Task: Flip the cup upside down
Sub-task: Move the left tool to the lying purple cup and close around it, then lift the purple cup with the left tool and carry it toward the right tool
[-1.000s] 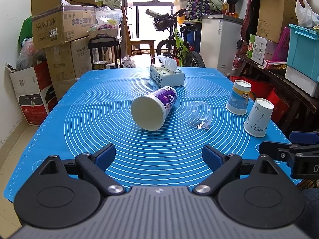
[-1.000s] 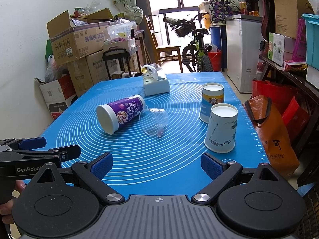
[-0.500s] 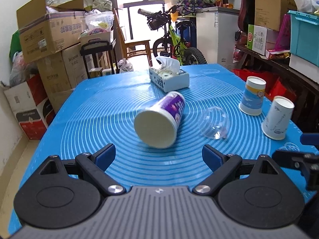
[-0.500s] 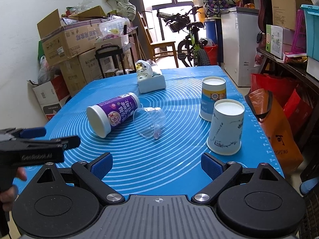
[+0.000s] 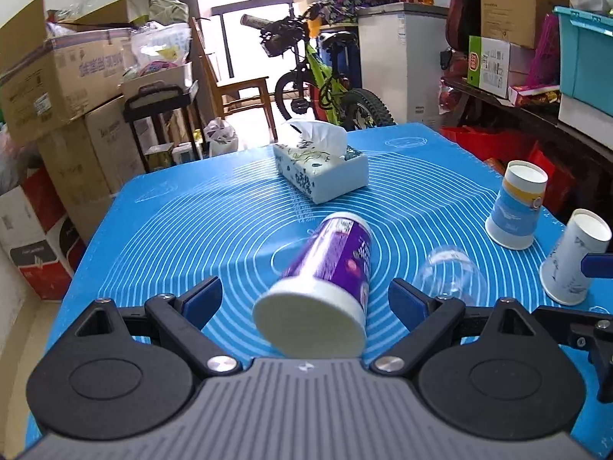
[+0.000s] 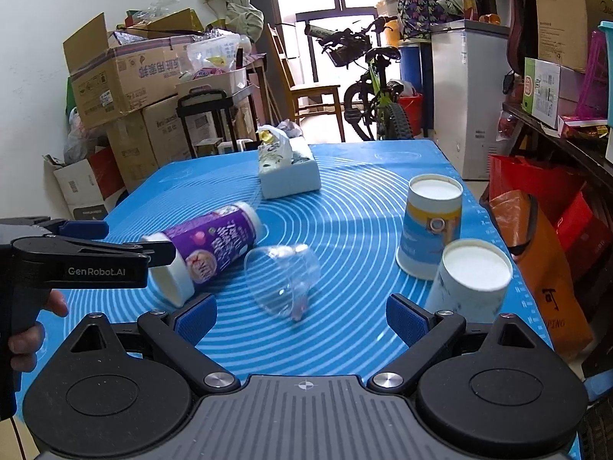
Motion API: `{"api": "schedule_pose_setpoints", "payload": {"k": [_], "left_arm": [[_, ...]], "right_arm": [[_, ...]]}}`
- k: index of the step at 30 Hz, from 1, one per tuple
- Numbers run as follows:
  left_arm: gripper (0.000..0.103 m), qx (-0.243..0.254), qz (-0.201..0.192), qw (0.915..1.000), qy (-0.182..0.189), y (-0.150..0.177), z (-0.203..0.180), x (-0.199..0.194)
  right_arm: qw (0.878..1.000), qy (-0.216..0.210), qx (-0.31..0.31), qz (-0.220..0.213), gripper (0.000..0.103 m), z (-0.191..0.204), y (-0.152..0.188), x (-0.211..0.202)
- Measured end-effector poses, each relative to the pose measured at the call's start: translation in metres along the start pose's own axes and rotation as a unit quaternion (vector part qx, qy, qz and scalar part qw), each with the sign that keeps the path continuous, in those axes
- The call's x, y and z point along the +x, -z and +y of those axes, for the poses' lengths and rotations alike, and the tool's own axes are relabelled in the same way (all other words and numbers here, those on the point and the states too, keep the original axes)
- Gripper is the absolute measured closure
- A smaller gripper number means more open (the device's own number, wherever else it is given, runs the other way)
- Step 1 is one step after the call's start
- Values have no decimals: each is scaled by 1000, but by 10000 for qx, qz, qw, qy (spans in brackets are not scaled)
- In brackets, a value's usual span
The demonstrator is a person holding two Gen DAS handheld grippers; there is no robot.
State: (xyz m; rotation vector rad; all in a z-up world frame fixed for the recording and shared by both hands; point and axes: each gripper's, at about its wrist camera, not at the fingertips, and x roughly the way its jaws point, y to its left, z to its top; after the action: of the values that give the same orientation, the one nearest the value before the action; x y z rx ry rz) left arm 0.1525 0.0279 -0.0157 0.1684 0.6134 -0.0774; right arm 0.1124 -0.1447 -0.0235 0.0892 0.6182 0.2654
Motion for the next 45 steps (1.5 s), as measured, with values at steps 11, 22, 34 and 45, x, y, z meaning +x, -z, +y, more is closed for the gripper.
{"api": "schedule_pose_setpoints", "payload": {"k": [11, 22, 34, 45], "left_arm": [[10, 466, 415, 9979, 185, -12, -8, 47], [28, 450, 765, 9957, 254, -9, -4, 61], [30, 119, 614, 9973, 375, -2, -2, 17], [30, -278, 532, 9965, 580, 25, -22, -45]], "right_arm": [[9999, 95, 37, 69, 8, -4, -4, 18], [9999, 135, 11, 53, 8, -4, -3, 14], [9998, 195, -12, -24, 8, -4, -2, -2], [9999, 163, -18, 25, 8, -1, 10, -31]]}}
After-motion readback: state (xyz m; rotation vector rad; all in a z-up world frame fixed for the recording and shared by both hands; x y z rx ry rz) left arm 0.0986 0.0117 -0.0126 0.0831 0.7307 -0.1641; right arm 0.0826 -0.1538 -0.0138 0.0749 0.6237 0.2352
